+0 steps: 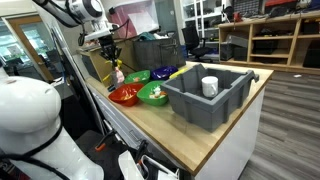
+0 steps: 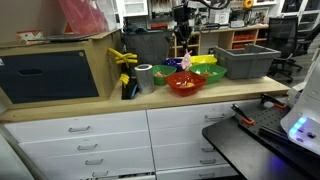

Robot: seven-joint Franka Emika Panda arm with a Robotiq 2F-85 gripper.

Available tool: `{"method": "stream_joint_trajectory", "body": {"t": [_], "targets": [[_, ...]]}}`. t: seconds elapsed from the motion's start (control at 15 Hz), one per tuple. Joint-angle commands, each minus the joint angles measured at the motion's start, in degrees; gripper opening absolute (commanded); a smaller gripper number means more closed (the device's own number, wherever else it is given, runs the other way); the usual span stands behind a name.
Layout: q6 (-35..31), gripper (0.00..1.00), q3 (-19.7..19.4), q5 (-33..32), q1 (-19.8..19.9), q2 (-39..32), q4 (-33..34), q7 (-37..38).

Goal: Push the white cup backwards, then remove the pink doll from the cup and put it in the red bowl

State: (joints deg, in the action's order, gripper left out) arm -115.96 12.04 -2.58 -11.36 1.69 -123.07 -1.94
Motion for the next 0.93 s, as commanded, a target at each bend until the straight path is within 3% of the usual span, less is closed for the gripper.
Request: {"method": "stream_joint_trajectory", "body": {"t": [0.0, 0.07, 0.13, 0.27, 0.4, 0.87], "targets": [[-5.2, 0.00, 0.3, 1.8, -0.6, 1.0, -2.5, 0.3], [-6.5, 0.00, 0.4, 2.1, -0.8, 1.0, -2.9, 1.1], [-7.3, 0.26, 0.4, 2.7, -0.9, 1.1, -3.3, 1.0], [-8.4, 0.33, 0.4, 4.5, -0.9, 1.9, -3.9, 0.2], [-7.7, 0.49, 0.3, 6.0, -0.9, 3.1, -3.7, 0.0], [4.8, 1.00, -2.2, 3.4, 1.2, 8.8, 0.9, -0.4]]}}
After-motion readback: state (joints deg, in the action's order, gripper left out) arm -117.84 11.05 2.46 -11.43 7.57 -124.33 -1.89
